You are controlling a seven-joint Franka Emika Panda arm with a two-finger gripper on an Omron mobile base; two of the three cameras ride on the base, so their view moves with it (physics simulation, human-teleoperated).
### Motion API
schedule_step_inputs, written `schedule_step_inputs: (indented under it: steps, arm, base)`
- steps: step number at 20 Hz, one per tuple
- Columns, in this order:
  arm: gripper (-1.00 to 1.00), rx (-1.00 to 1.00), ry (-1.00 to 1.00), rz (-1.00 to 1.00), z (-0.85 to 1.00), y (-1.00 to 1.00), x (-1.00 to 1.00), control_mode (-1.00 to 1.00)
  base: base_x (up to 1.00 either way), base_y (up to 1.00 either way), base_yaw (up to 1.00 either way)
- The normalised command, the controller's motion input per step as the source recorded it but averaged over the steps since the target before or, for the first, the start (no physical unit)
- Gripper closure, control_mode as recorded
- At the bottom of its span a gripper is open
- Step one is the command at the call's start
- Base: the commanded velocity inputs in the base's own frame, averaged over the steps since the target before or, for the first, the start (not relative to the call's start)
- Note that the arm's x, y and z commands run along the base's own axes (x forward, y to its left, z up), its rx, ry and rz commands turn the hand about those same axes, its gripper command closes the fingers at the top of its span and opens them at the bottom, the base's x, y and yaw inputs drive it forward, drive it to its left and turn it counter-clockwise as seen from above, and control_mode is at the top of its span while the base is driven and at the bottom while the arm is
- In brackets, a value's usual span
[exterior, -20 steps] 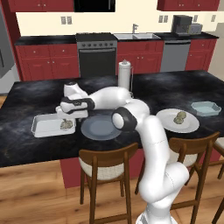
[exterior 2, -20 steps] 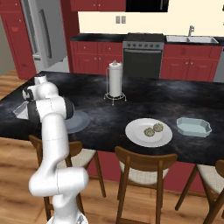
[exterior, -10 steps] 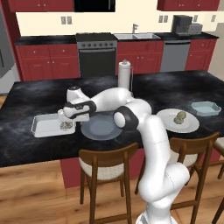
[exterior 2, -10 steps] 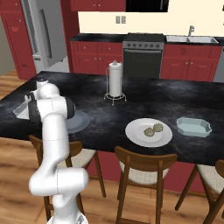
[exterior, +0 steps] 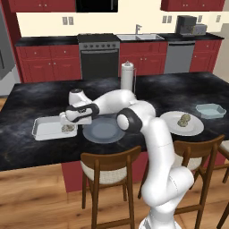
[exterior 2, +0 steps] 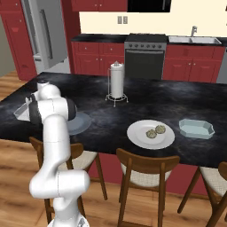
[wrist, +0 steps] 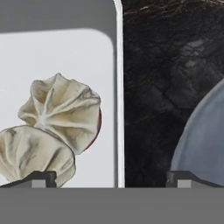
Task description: Place two dumplings into each of the tupperware containers and then place the containers in the fridge.
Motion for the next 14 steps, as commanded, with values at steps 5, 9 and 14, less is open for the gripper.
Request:
schedule_step_inputs:
  steps: [5, 9, 14]
  arm:
    - [-1.0, 0.02, -0.01, 0.0, -0.07, -0.33, 0.0, -1.0]
    - [-1.0, 0.01, 0.0, 0.0, 0.0, -0.22, -0.03, -1.0]
    - [-1.0, 0.0, -0.01, 0.0, -0.22, -0.05, 0.0, -1.0]
  base:
    - [0.0, 0.0, 0.0]
    - [0.0, 0.0, 0.0]
    - [0.0, 0.0, 0.0]
